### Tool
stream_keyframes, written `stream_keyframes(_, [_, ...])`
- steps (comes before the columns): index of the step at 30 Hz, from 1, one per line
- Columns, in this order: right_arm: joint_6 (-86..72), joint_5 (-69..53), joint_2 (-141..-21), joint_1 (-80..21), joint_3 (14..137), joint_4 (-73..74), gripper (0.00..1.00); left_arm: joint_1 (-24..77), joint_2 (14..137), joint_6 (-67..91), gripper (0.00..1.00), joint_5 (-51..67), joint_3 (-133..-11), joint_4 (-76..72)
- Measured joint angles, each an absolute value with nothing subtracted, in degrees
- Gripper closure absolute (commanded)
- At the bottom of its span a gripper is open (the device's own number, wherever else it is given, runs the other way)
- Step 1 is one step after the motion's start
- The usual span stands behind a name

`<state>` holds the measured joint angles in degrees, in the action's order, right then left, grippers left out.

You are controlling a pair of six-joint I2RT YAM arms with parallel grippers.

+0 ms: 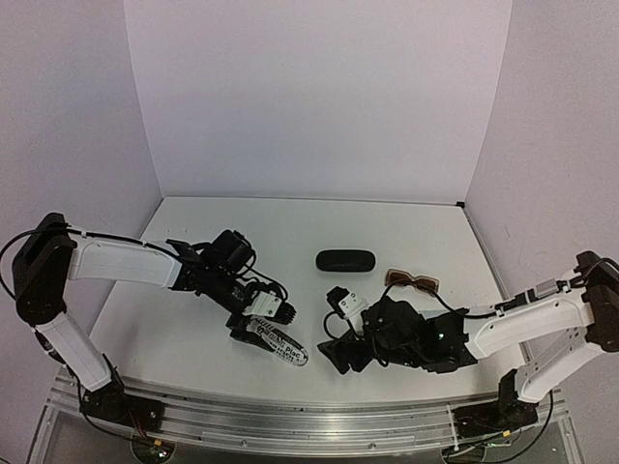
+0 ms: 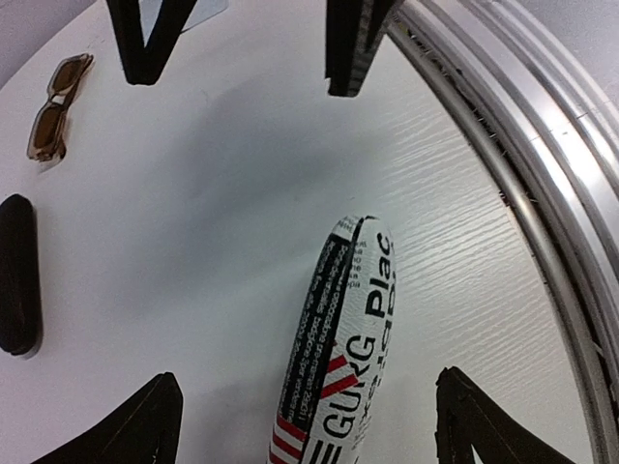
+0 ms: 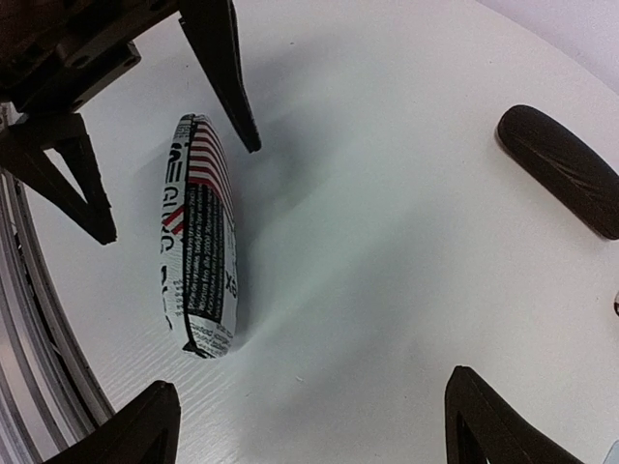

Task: Organize the sunglasses
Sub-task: Adjust the sunglasses case at the center of the board, then move the sunglasses case at the center of the board.

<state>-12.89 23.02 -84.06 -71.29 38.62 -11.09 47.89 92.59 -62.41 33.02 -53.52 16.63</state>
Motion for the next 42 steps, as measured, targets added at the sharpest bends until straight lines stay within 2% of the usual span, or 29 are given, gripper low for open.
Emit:
stream_keyframes(4, [-14.1,23.8,-81.5,-71.3,36.8,-11.1,0.13,47.2,96.9,-61.0,0.23,39.1,-62.5,23.0])
stream_keyframes(8, [-14.7,24.1,-80.2,-71.3,36.2,-11.1,0.13,46.3,100.1,-54.0,0.26,38.9,-67.6,20.7])
stream_keyframes(14, [-14.7,24.2,-80.1,-71.3,36.2,-11.1,0.13,46.0,105.4,-50.3,0.26,31.5,-65.7,16.9])
stream_keyframes(20, [-14.7,24.2,-80.1,-71.3,36.2,-11.1,0.13,47.0,105.3,-50.5,0.24,26.5,-59.7,14.7])
stream_keyframes(27, [-14.6,24.1,-80.4,-71.3,36.2,-11.1,0.13,47.3,94.9,-50.6,0.12,26.6,-49.8,13.9])
stream_keyframes(33, [-13.7,23.0,-83.4,-71.3,36.7,-11.1,0.13,47.0,91.4,-47.9,0.01,28.0,-51.8,15.1])
stream_keyframes(39, [-13.3,22.1,-84.8,-71.3,37.4,-11.1,0.13,46.6,90.2,-53.2,0.0,34.4,-54.7,23.4])
stream_keyframes(42, [-13.4,22.3,-84.8,-71.3,37.4,-11.1,0.13,46.9,87.0,-60.8,0.0,35.7,-50.6,27.2])
